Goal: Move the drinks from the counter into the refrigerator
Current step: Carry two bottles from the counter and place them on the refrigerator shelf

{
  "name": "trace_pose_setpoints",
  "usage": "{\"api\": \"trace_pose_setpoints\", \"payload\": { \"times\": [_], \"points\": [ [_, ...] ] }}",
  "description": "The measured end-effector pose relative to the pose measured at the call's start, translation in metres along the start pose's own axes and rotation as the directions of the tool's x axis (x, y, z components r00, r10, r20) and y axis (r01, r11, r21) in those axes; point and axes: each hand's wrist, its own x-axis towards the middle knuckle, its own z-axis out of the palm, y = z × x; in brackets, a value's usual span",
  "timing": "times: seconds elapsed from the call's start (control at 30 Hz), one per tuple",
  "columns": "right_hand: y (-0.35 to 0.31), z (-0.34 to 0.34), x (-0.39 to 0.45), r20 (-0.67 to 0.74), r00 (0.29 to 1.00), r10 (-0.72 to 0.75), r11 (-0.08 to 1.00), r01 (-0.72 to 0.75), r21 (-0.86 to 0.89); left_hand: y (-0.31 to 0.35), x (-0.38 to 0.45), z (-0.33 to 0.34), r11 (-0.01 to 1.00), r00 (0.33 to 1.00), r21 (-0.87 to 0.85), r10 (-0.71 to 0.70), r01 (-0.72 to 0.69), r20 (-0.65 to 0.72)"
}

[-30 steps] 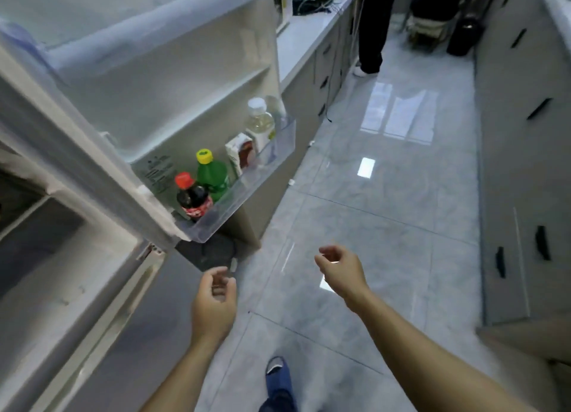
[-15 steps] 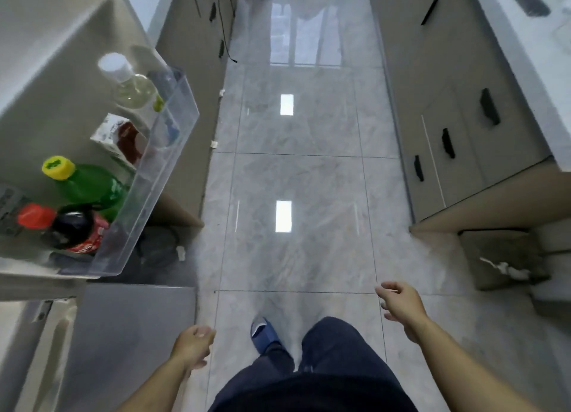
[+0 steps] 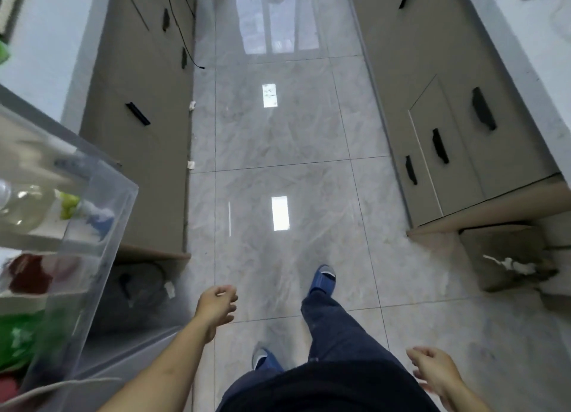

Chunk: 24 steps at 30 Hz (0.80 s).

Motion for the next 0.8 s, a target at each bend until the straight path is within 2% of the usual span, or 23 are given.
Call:
{"api": "trace_pose_setpoints", "payload": {
  "times": [0.13,0.27,0.43,0.6,0.8],
  "points": [
    [-0.101,-0.011,0.023,0.061,0.995,-0.075,0.994,0.08,-0.077,0.056,0.015,0.017,0.999,0.999,0.044,0.009,-0.007,-0.046],
    [-0.228,-0.012,0.047,0.117,0.961,-0.25,0.957,0.263,-0.119,0.101,0.037,0.03,0.999,0.994,0.043,0.025,-0.021,-0.108],
    [-0.373,0.007,0.056,0.19,0.912,-0.365,0.913,0.39,-0.118,0.131,0.063,0.032,0.998,0.986,-0.02,-0.065,0.063,-0.154],
    [-0.495,0.047,0.058,0.288,0.856,-0.43,0.858,0.486,-0.165,0.161,0.106,0.025,0.972,0.957,-0.127,-0.219,0.197,-0.191],
    [-0.611,0.077,0.054,0.331,0.826,-0.456,0.785,0.548,-0.288,0.246,0.156,0.002,0.942,0.943,-0.248,-0.277,0.227,-0.186]
  ]
}}
